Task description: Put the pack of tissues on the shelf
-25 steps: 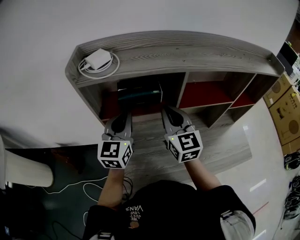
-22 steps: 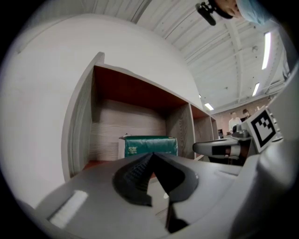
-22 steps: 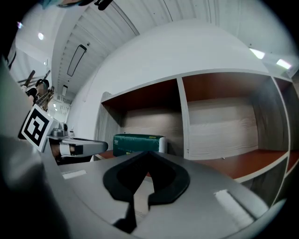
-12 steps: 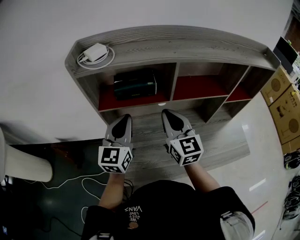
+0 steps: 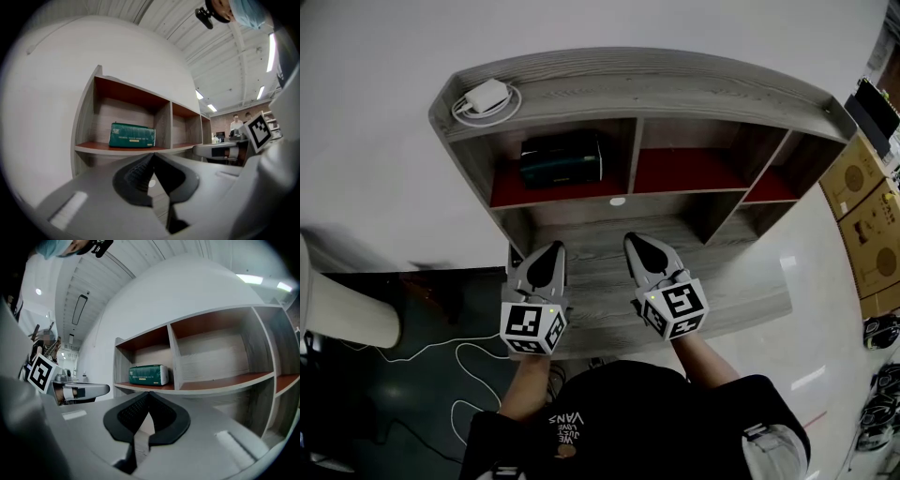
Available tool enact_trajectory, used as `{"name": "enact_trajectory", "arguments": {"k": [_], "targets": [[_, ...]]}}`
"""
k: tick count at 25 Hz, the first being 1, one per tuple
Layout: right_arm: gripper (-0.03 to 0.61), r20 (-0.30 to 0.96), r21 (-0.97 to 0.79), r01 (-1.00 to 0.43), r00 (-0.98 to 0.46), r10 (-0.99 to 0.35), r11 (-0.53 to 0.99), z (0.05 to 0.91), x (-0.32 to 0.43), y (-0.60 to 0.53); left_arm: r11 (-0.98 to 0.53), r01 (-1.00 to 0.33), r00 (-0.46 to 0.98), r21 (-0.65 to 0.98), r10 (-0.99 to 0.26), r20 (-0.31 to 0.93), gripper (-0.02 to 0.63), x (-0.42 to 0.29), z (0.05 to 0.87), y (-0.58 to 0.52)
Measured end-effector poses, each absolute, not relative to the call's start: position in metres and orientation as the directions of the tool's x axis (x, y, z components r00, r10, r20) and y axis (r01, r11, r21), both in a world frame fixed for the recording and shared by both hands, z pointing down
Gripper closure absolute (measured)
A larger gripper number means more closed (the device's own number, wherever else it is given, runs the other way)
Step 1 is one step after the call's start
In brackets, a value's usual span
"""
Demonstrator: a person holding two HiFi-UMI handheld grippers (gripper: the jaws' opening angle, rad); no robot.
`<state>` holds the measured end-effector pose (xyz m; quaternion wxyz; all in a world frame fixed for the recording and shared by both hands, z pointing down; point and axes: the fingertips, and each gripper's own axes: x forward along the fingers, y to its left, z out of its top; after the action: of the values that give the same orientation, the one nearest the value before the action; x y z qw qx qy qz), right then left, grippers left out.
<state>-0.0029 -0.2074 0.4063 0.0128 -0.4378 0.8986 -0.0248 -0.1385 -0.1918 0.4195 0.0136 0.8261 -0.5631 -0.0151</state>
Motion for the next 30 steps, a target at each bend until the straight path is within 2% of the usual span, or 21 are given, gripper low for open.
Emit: {"name": "enact_trajectory", "arguments": {"k": [30], "targets": [[0.574, 0.162, -0.095, -0.691, -0.721, -0.674, 0.717, 0.476, 0.078, -0.124, -0.241, -0.959, 0.255, 0.147, -0.963, 0.087, 0.561, -0.048, 0.481, -0.085]]}}
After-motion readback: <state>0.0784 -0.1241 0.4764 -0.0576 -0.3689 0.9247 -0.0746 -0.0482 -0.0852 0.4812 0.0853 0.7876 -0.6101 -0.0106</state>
